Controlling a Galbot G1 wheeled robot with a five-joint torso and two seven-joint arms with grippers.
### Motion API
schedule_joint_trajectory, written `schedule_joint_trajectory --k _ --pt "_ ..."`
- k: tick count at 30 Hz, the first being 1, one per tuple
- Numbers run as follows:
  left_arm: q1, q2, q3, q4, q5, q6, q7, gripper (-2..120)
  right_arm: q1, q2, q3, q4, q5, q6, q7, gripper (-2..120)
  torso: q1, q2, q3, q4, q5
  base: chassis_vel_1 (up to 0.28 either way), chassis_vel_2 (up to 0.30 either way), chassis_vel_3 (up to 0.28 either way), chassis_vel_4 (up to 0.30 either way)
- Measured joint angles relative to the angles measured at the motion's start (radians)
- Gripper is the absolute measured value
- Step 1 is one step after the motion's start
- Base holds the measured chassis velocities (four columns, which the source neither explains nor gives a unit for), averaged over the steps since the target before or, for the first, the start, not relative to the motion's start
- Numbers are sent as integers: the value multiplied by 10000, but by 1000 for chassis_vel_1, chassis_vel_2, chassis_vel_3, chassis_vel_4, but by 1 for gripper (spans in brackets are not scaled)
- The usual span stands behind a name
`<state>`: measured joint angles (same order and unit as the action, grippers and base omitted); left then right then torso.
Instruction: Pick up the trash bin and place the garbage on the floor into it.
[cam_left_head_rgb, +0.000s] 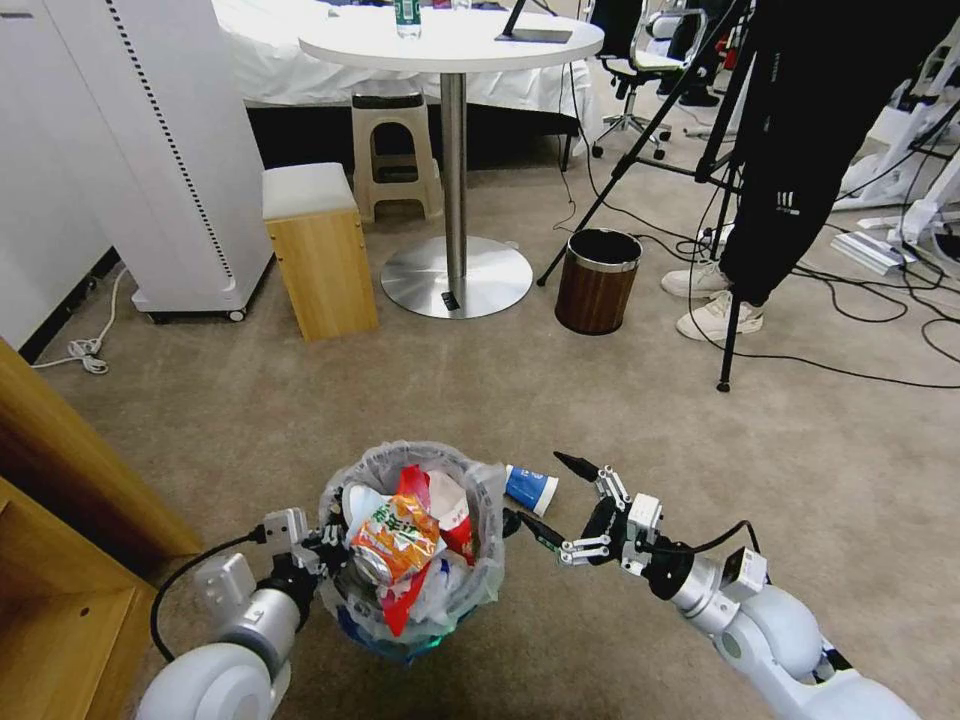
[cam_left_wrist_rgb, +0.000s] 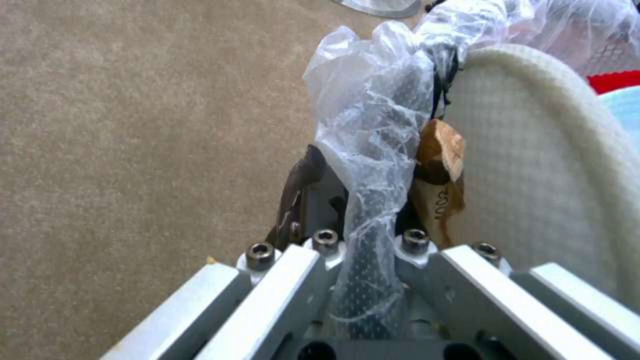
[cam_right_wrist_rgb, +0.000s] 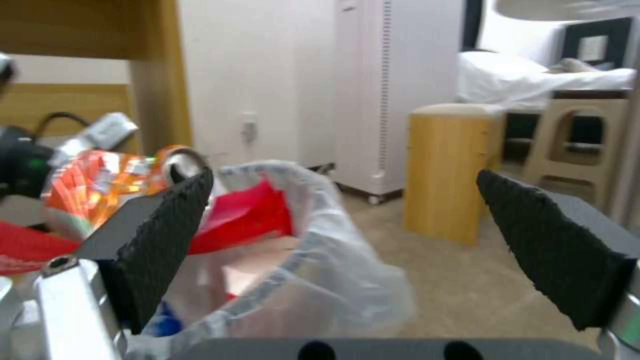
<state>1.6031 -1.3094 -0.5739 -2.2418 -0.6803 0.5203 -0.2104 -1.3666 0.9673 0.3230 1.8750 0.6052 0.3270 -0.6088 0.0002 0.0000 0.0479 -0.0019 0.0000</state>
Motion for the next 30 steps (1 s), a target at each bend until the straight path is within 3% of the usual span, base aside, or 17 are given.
schedule_joint_trajectory --k 3,4,7,11,21,30 --pt "-11 76 21 16 -53 0 -19 1 -165 95 113 58 -457 14 1533 100 -1 0 0 -2 -1 0 0 0 0" --pt "-11 76 21 16 -53 0 -19 1 -165 95 113 58 -457 14 1533 100 -1 0 0 -2 -1 0 0 0 0" --pt "11 104 24 10 -77 2 -27 1 -209 201 201 62 -918 -58 3047 100 0 0 0 -1 0 0 0 0 0" --pt "107 43 26 -46 -61 -1 -4 1 -203 274 269 -27 -1231 -154 4170 100 0 0 0 -1 1 0 0 0 0" --pt "252 -86 -46 -260 16 -14 24 1 -120 170 225 -68 -1386 -447 5180 100 0 0 -2 -1 -1 0 0 0 0" --pt "380 -191 -218 -381 51 -23 48 1 -59 184 194 -216 -1392 -427 5383 100 -1 0 -1 -1 0 0 0 0 0"
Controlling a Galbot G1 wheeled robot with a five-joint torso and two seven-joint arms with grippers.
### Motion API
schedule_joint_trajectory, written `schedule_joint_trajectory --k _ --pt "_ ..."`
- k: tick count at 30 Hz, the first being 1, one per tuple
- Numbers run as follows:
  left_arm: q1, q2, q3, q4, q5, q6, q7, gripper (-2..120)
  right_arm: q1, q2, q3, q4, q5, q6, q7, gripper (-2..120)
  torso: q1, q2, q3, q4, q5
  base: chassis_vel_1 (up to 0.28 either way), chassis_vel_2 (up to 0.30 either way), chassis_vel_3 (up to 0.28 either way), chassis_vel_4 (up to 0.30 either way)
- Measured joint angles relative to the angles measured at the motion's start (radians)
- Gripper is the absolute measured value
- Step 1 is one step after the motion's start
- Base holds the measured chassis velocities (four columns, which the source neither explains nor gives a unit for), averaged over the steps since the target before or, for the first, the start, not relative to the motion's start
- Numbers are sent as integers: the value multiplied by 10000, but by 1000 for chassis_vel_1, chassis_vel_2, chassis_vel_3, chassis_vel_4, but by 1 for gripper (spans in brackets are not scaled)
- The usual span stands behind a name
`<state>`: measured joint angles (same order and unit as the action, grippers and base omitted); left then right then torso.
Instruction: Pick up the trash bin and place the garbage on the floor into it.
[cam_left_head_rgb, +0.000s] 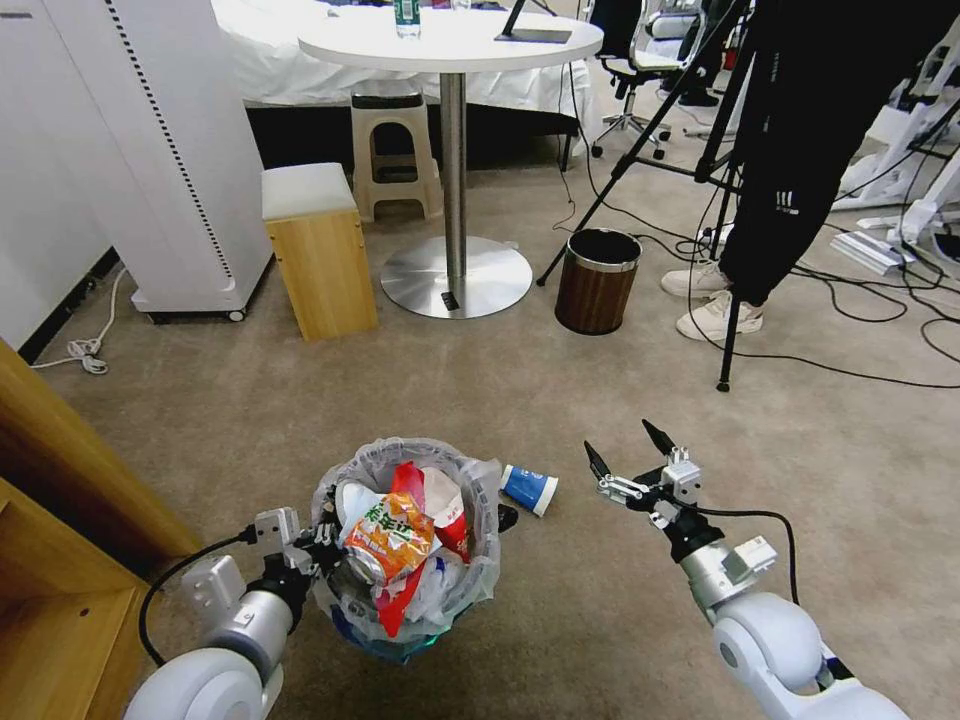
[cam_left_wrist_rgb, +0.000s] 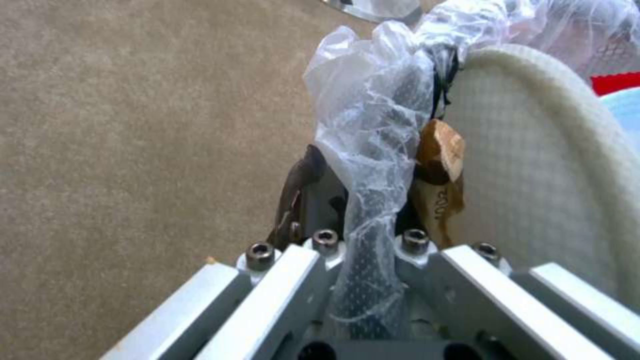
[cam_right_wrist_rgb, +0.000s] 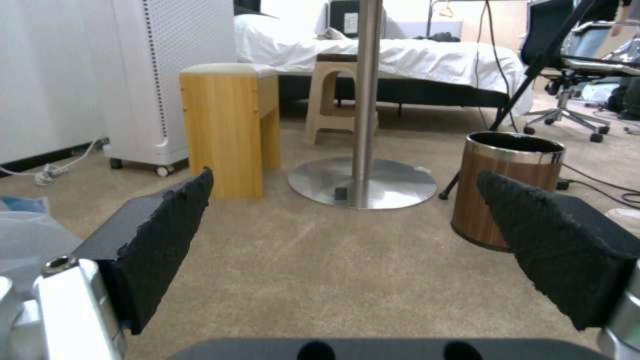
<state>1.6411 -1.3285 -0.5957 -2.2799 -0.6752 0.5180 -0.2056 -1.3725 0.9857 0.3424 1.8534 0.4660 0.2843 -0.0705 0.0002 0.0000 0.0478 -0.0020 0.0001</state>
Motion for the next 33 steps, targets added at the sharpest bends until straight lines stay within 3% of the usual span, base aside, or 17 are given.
schedule_joint_trajectory --k 24,33 --pt "331 91 -1735 -215 -391 -110 47 1 424 135 -264 -460 122 50 -46 100 0 0 2 1 -1 0 0 0 0" --pt "372 0 -1769 -216 -401 -109 48 1 466 164 -261 -501 105 122 -65 100 0 0 2 1 -1 0 0 0 0"
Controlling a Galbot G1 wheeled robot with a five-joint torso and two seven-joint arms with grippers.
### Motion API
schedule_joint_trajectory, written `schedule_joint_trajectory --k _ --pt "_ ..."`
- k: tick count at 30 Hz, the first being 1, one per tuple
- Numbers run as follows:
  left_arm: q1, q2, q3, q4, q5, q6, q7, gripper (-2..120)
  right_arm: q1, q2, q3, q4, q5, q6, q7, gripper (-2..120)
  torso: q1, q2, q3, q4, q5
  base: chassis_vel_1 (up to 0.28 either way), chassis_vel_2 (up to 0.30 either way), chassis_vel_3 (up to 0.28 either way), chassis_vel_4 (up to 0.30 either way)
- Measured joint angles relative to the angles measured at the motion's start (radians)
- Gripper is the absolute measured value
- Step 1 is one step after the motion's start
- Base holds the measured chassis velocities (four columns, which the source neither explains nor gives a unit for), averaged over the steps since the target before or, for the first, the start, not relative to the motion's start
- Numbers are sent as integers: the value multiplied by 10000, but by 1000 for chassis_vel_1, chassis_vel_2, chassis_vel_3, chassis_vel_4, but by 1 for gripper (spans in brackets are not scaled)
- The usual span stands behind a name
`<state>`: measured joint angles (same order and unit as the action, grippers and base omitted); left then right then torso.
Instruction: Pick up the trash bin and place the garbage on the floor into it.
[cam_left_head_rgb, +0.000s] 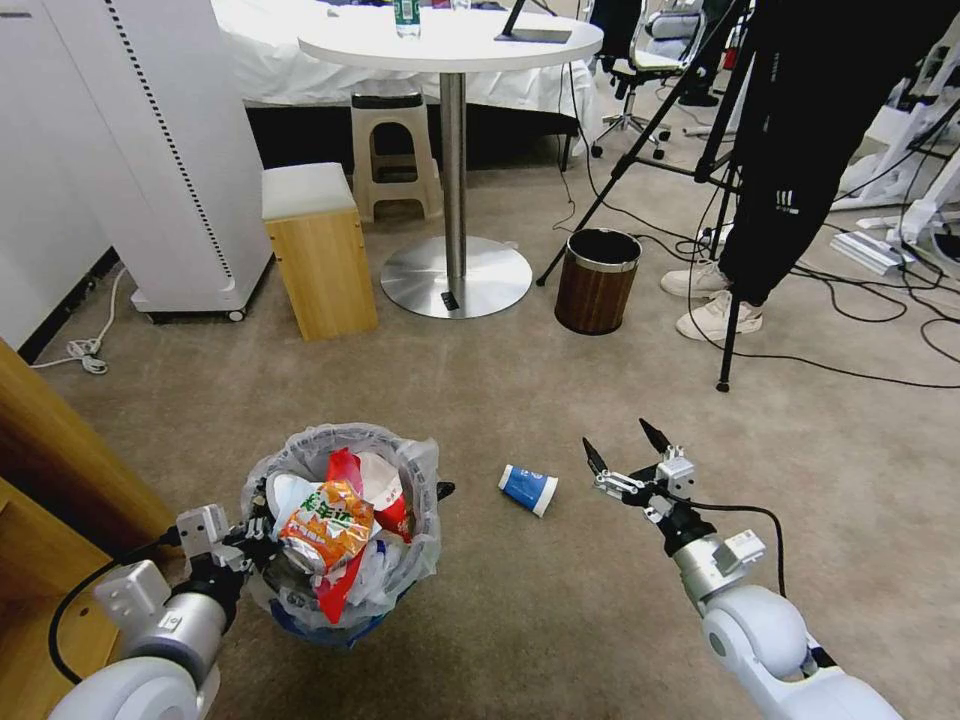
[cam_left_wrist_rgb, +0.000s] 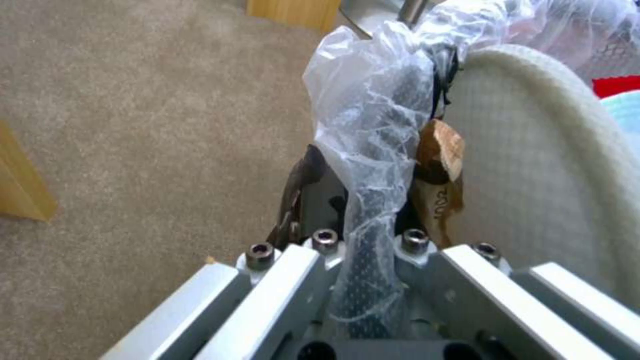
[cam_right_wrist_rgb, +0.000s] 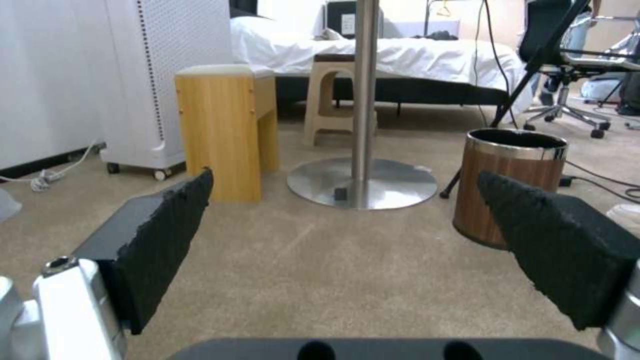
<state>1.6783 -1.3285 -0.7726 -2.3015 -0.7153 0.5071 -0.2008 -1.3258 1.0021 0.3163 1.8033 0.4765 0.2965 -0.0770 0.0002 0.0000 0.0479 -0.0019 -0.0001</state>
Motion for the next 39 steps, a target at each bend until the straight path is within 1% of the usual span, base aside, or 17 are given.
schedule_joint_trajectory --k 9,14,25,29,39 --pt "-10 -35 -8 -1 3 6 -1 1 5 83 30 -52 -25 9 -17 100 0 0 0 0 1 0 0 0 0" --pt "-21 -46 -15 0 -2 6 -2 1 1 101 90 -74 -30 -40 -68 96 0 0 0 0 1 0 0 0 0" --pt "-16 -68 26 12 10 7 -2 1 -22 144 166 -123 -82 -89 -181 93 0 0 -2 0 1 0 0 0 0" --pt "-7 -63 23 12 10 6 1 1 -12 149 168 -122 -82 -102 -187 92 0 0 -2 0 1 -51 31 62 -64" --pt "-34 -32 37 52 10 -25 21 1 -8 177 164 -131 -69 -100 -226 92 1 0 1 1 1 -116 122 122 -119"
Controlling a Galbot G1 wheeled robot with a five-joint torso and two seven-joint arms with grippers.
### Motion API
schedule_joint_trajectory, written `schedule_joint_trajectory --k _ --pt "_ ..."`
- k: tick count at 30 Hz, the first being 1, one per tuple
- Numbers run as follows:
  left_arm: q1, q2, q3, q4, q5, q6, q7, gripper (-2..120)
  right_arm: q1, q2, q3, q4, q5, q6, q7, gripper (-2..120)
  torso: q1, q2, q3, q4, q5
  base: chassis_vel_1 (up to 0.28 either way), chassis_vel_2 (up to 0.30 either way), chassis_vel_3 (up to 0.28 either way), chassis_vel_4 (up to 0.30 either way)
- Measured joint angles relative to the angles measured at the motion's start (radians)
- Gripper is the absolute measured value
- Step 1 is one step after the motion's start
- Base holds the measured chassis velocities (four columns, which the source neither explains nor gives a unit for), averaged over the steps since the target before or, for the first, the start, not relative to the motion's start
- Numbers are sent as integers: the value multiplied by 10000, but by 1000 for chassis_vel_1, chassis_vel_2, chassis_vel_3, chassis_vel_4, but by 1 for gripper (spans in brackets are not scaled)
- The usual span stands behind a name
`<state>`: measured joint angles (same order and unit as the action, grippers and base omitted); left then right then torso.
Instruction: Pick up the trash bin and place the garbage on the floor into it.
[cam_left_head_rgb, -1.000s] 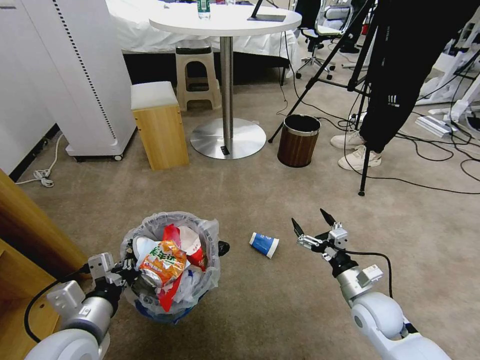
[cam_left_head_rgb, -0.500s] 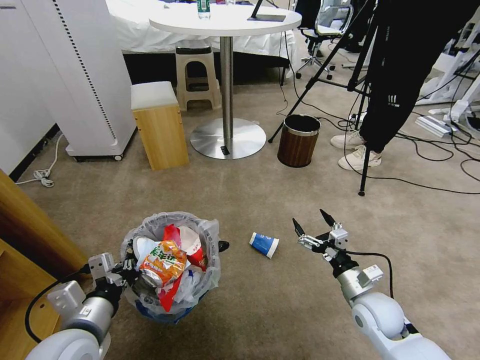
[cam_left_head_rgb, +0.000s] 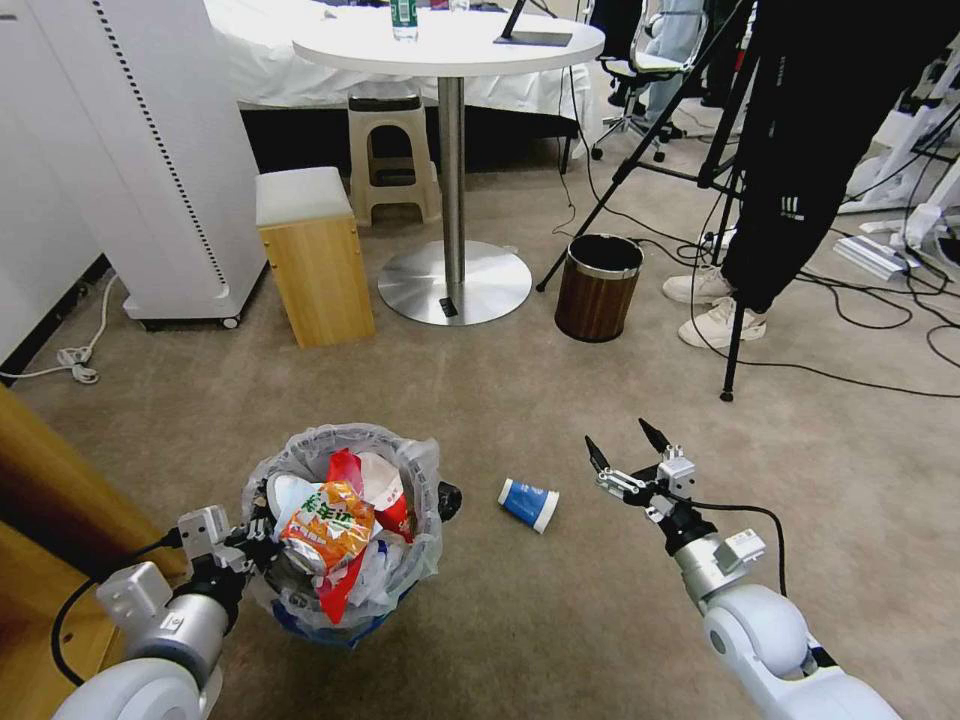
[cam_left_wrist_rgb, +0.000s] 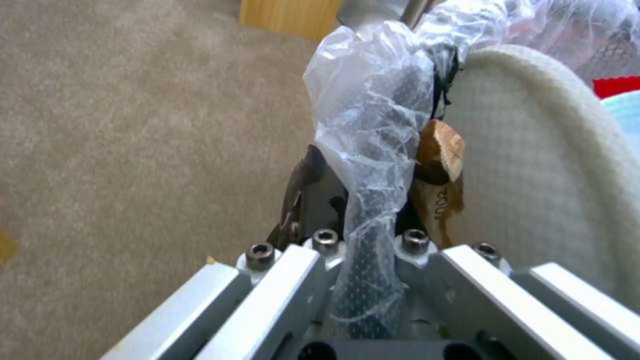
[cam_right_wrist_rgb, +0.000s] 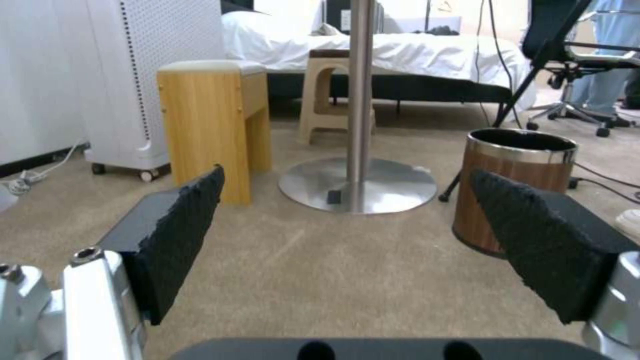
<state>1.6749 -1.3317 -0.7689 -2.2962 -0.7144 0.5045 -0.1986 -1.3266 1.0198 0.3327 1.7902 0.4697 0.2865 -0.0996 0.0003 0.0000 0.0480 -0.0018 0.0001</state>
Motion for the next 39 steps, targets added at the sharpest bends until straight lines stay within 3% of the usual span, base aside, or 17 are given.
schedule_joint_trajectory --k 39 --pt "121 -126 102 -114 146 -50 26 1 -105 -56 39 35 -33 136 -191 92 -1 0 -1 -2 -1 -59 57 55 -60"
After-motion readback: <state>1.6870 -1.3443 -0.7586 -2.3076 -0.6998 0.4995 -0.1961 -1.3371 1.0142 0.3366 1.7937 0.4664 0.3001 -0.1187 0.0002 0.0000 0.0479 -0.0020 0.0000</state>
